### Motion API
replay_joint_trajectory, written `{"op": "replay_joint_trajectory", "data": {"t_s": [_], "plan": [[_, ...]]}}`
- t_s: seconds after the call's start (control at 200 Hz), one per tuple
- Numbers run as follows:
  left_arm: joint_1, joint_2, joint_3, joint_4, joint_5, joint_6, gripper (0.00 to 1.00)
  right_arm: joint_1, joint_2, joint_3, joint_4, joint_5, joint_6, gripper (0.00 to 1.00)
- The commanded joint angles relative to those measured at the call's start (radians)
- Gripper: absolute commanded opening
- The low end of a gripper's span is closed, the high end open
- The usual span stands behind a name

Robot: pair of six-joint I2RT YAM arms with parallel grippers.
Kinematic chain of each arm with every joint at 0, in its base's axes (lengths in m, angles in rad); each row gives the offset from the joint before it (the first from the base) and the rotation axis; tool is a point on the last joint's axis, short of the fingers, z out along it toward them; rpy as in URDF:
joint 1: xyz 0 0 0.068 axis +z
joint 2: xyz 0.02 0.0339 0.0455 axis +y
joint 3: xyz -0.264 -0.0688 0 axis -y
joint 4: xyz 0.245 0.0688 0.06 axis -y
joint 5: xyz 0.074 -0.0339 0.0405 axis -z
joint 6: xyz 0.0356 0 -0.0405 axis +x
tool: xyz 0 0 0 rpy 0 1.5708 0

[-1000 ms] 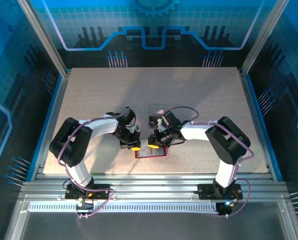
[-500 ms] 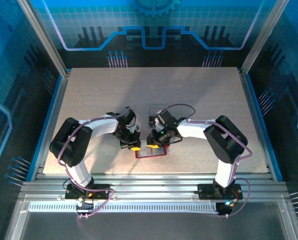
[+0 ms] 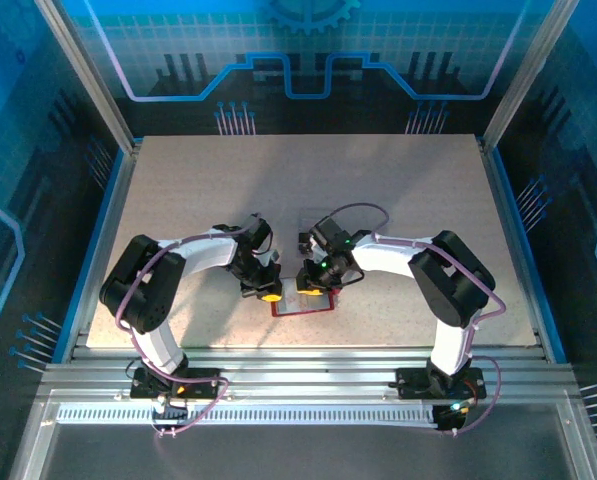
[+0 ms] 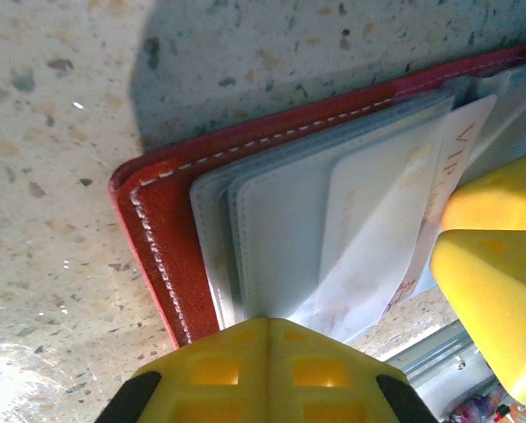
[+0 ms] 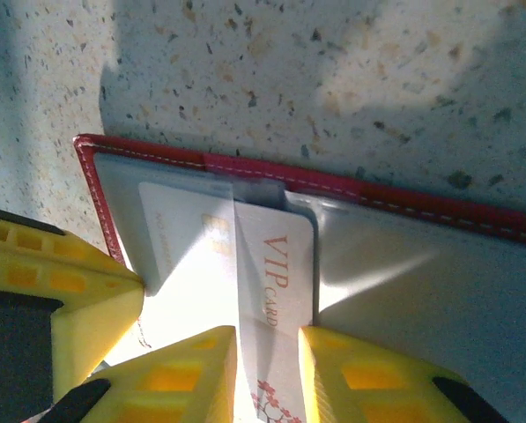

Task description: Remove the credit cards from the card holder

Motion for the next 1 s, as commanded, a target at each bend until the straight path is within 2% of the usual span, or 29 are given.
{"op": "replay_joint_trajectory", "data": {"t_s": [0.0,0.28,0.47,0.785,0.995], "plan": [[-0.006,0.039,0.000,-0.033,-0.034,0.021,0.00,0.007,-0.047,0.005,-0.024,0.026,-0.007,0.26],[-0.007,-0.010,0.048,-0.042,0.002,-0.002,0.00,-0.031,-0.086,-0.091,0.116,-0.066,0.060,0.26],[-0.033,-0.035,0.076,-0.032,0.033,-0.035,0.00,-0.033,-0.074,-0.094,0.099,-0.069,0.050,0.26],[-0.051,0.028,0.047,0.002,0.036,-0.032,0.00,-0.036,-0.075,-0.100,0.098,-0.068,0.048,0.26],[-0.052,0.058,0.020,-0.010,-0.004,-0.016,0.00,-0.037,-0.052,-0.104,0.106,-0.087,0.042,0.26]]}}
